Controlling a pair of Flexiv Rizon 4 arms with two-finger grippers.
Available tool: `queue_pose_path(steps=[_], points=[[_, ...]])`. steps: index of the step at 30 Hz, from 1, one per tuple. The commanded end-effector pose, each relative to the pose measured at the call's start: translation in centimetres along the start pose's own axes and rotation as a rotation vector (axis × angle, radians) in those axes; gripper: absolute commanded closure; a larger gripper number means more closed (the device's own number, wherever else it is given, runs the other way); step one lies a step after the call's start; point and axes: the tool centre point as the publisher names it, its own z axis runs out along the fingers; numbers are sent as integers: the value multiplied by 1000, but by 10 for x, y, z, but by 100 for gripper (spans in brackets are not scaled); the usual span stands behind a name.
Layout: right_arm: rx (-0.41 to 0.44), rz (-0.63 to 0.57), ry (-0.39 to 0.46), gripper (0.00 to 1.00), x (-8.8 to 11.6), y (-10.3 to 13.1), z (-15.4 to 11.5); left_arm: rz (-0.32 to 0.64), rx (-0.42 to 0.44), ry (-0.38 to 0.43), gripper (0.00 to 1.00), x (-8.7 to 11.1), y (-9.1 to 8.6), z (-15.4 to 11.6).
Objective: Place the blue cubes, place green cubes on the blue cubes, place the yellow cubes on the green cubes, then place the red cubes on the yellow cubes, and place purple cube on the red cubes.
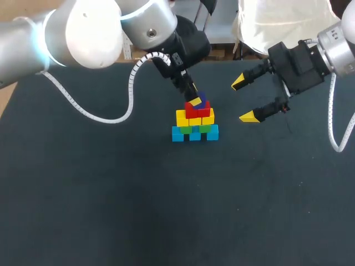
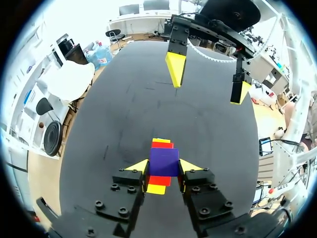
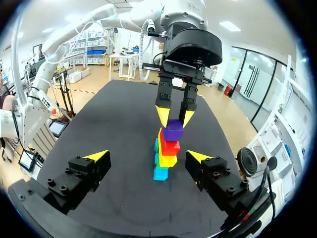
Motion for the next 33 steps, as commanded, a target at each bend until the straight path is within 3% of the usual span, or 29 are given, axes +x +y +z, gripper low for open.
queue_pose_path(steps=[1,9,10,11,12,13,14,25,30,33], points=[[0,-1,-2,0,0,0,0,-2,3,5,100,-1,2,1],[0,-1,-2,0,0,0,0,-3,4,6,100,-1,3,1],[0,-1,-2,0,0,0,0,-4,4,6,96,-1,3,1],[0,-1,-2,0,0,0,0,-11,3,5,69,-1,2,1],[0,-1,-2,0,0,0,0,-19,2,2,50,-1,2,1],[0,-1,-2,0,0,0,0,-23,3,-1,16,-1,3,1],[0,-1,-2,0,0,0,0,-26,2,-1,0,-1,3,0],[0,-1,-2,0,0,0,0,-44,0,-42,0,-2,2,-10],[0,-1,-2,0,0,0,0,-61,77,-157,0,9,12,-17],[0,-1,-2,0,0,0,0,-63,98,-169,0,15,17,-21]])
